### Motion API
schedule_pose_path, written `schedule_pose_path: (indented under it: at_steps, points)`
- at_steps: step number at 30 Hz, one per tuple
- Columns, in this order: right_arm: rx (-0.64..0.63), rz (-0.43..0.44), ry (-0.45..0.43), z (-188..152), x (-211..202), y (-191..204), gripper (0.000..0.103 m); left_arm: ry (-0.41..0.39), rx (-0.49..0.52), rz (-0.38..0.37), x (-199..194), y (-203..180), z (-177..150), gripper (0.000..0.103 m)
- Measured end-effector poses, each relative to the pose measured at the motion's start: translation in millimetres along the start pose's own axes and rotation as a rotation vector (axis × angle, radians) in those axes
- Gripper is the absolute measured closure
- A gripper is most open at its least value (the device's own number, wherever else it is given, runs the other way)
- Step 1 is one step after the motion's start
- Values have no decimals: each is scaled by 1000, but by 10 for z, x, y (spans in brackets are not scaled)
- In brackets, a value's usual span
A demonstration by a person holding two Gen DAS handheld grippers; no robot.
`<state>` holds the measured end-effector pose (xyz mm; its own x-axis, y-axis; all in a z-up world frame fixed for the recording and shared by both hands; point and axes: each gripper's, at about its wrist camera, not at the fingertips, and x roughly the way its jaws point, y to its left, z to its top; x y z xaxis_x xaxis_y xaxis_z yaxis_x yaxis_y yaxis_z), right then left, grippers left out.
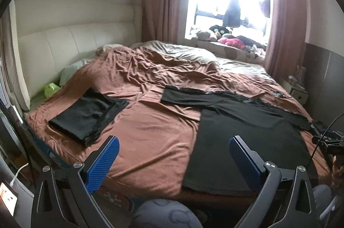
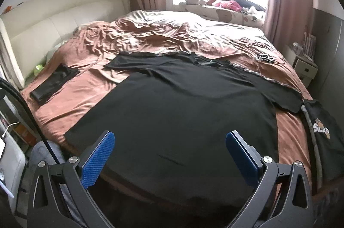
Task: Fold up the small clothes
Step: 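Move both open grippers down toward the flat black T-shirt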
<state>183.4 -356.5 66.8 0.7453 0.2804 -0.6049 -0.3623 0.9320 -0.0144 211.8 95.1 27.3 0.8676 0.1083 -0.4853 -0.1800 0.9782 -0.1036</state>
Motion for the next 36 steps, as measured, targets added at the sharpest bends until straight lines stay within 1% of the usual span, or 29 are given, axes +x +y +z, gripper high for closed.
schedule_pose_path:
  at_steps: [8, 13, 23, 27, 33, 35, 36]
  points:
    - [8, 7, 34, 308, 519, -49, 0, 37, -15, 35, 467, 142, 182, 1]
    - [22, 21, 47, 469, 818, -129, 0, 59, -29, 36, 795, 215, 331, 1]
    - [49, 27, 72, 819, 1472, -268, 0, 74, -8, 51, 1463, 216, 667, 1]
    - [59, 30, 76, 960, 1744, -301, 0, 93, 12, 60, 1801, 210, 814, 1]
    - [90, 40, 72, 1151, 2130, -366, 0, 136, -1, 69, 2378, 283, 997, 5]
    - [95, 39, 75, 1212, 2268, -376, 0, 152, -11, 57, 2596, 325, 1058, 8]
    - [98, 36, 76, 1243, 2335, -376, 0, 160, -10, 54, 2702, 332, 1080, 12]
